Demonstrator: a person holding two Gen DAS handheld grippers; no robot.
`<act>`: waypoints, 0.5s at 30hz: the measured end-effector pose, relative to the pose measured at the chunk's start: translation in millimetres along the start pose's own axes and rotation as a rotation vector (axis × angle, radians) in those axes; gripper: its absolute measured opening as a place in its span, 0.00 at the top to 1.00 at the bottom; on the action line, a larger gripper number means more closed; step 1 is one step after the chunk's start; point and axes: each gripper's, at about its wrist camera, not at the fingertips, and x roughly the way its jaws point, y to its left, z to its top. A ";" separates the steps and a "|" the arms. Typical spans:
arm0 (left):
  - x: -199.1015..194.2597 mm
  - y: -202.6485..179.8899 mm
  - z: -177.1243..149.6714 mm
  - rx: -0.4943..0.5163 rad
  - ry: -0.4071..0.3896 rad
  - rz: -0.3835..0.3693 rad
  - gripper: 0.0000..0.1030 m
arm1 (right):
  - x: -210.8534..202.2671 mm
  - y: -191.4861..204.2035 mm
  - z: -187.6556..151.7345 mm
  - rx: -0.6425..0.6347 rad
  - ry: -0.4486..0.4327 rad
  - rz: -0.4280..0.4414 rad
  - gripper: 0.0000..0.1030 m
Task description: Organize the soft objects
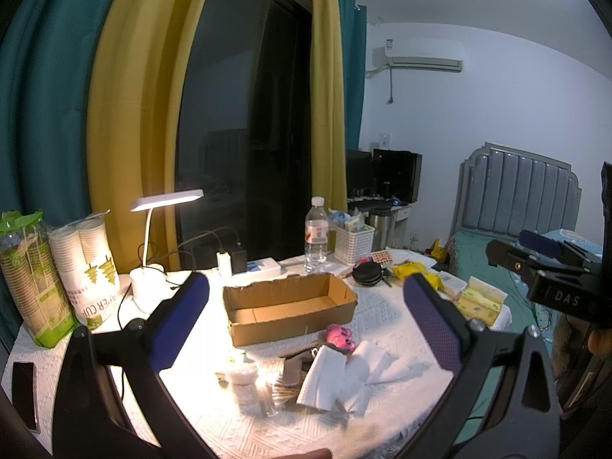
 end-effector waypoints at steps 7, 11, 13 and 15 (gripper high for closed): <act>0.1 -0.7 -0.4 -0.001 0.001 0.000 0.01 | 0.4 -0.9 -0.6 0.000 0.001 0.000 0.14; 1.5 -1.7 -3.2 -0.003 0.010 0.000 0.01 | 1.1 -0.3 -0.8 0.001 0.006 0.002 0.14; 3.4 -1.9 -6.6 -0.006 0.016 0.001 0.01 | 1.3 2.0 -2.2 0.000 0.013 0.008 0.14; 6.4 -1.1 -11.5 -0.009 0.026 0.003 0.01 | 1.2 3.0 -4.7 -0.003 0.018 0.016 0.14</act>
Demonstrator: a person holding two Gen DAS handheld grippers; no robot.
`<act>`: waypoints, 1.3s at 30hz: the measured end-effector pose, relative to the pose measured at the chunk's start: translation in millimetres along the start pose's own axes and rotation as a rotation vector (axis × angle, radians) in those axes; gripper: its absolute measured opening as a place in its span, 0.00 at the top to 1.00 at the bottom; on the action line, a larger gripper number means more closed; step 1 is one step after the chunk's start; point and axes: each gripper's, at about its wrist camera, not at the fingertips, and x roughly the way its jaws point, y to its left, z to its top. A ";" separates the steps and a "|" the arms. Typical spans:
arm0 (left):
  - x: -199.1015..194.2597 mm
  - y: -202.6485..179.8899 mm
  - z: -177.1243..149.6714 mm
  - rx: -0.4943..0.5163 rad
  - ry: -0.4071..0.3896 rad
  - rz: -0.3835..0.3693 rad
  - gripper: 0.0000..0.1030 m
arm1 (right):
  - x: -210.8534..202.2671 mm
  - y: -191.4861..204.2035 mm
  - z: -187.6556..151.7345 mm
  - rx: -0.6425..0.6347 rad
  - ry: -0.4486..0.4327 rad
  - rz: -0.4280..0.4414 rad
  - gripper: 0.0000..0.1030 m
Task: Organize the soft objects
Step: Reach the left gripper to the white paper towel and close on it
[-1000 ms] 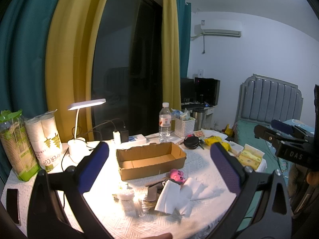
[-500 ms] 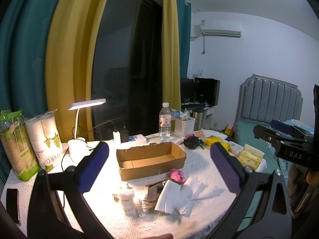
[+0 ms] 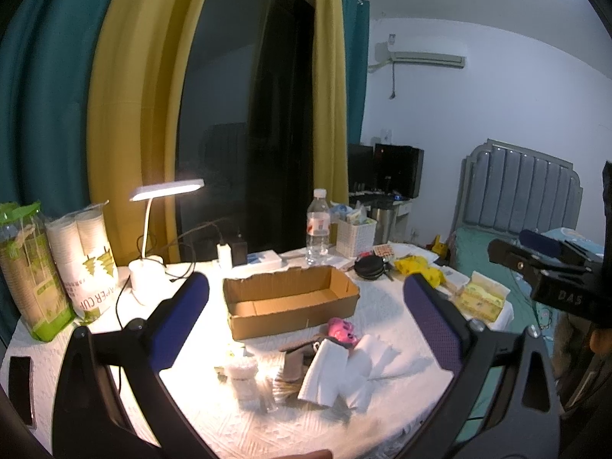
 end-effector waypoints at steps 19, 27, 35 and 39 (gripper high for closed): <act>113.1 16.6 -78.2 0.001 0.289 -0.024 0.01 | 109.5 -6.7 -71.2 0.000 0.294 0.032 0.14; 159.5 5.9 -108.7 0.039 0.421 -0.047 0.02 | 168.2 -11.5 -109.5 0.013 0.436 0.064 0.14; 191.5 -22.6 -127.4 0.153 0.500 -0.068 0.32 | 214.0 -13.9 -137.5 0.027 0.523 0.167 0.15; 202.9 -36.1 -135.0 0.204 0.531 -0.065 0.40 | 226.2 -15.3 -144.2 0.030 0.544 0.212 0.28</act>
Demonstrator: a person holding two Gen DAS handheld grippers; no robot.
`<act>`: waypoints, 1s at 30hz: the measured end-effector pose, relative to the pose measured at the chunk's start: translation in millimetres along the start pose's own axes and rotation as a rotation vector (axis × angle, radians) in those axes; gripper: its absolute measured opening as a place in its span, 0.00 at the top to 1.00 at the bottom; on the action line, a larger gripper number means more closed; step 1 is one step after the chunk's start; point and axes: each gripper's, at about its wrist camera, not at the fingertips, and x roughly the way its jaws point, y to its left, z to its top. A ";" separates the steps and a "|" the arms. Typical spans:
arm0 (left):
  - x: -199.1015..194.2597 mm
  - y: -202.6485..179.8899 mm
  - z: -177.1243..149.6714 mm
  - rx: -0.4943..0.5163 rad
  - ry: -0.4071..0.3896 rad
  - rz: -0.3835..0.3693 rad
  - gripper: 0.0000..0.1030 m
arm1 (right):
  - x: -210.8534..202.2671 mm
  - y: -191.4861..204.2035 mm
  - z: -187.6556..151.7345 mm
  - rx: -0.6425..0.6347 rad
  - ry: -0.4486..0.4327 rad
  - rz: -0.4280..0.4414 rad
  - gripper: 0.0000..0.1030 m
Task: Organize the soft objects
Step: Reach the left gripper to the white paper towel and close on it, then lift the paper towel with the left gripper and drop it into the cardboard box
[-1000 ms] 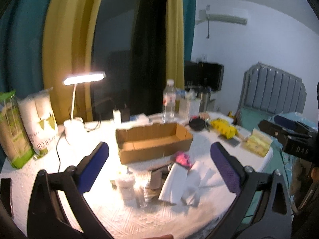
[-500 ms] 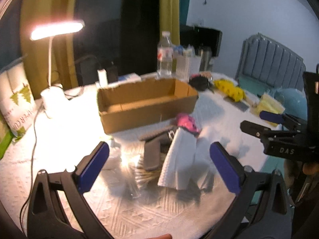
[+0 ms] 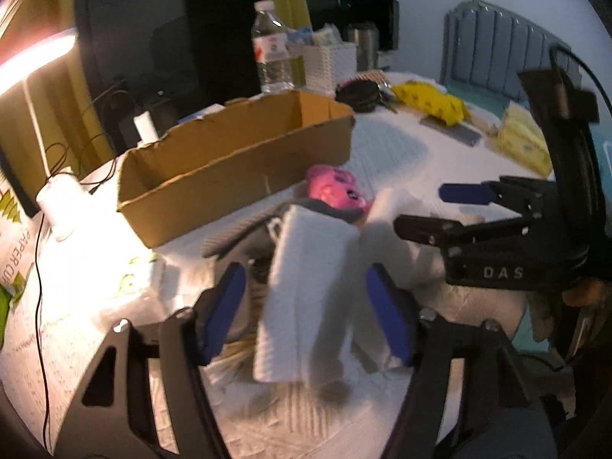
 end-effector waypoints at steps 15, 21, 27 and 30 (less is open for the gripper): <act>-0.4 -20.6 8.3 0.013 0.041 0.015 0.86 | 2.0 -18.2 -10.7 0.018 -0.004 0.134 0.96; -23.7 -23.8 26.4 -0.015 -0.021 -0.003 0.87 | -27.9 -38.4 -1.7 0.035 -0.084 0.122 0.96; -37.6 -22.0 44.2 -0.044 -0.071 -0.011 0.87 | -55.0 -57.3 10.6 0.049 -0.144 0.104 0.96; -43.1 -20.1 55.6 -0.054 -0.102 -0.016 0.86 | -67.4 -61.0 20.0 0.039 -0.175 0.100 0.96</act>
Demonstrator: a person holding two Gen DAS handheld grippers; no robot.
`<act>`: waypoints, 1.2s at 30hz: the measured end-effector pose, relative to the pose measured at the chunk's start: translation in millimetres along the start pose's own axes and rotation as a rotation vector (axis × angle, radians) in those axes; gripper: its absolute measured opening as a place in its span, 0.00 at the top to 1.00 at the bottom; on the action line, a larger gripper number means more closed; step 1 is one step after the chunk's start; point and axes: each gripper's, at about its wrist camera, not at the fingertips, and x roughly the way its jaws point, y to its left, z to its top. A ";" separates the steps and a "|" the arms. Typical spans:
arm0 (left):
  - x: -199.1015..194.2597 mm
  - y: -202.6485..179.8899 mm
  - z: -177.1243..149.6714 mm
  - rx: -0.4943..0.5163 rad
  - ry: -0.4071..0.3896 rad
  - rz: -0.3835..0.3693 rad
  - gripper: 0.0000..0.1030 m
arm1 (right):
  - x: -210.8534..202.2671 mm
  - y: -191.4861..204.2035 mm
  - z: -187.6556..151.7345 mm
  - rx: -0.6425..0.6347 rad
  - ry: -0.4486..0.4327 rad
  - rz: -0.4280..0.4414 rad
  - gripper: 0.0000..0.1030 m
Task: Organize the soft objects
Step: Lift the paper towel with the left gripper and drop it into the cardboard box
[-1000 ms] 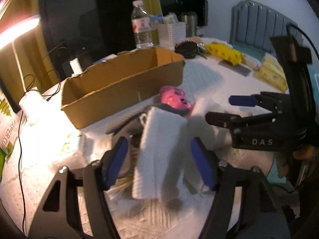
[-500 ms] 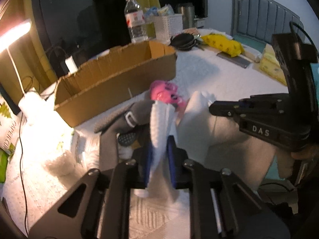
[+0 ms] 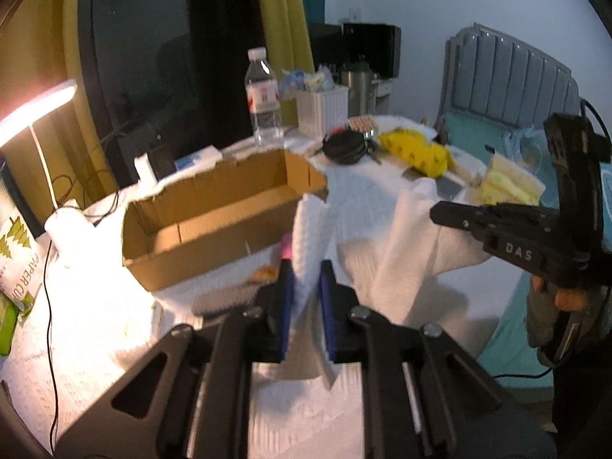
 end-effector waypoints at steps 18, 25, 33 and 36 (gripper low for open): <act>-8.5 46.6 53.9 -0.075 -0.135 -0.093 0.87 | -22.3 24.5 65.9 -0.049 -0.179 -0.023 0.96; -8.1 73.1 64.6 -0.082 -0.180 -0.115 0.87 | -10.2 43.4 89.4 -0.059 -0.216 -0.046 0.96; 13.1 95.0 66.8 -0.101 -0.253 -0.056 0.87 | 11.0 62.7 117.3 -0.108 -0.208 -0.059 0.96; 31.2 101.2 68.1 -0.134 -0.241 -0.088 0.87 | 18.7 64.0 125.0 -0.119 -0.202 -0.059 0.96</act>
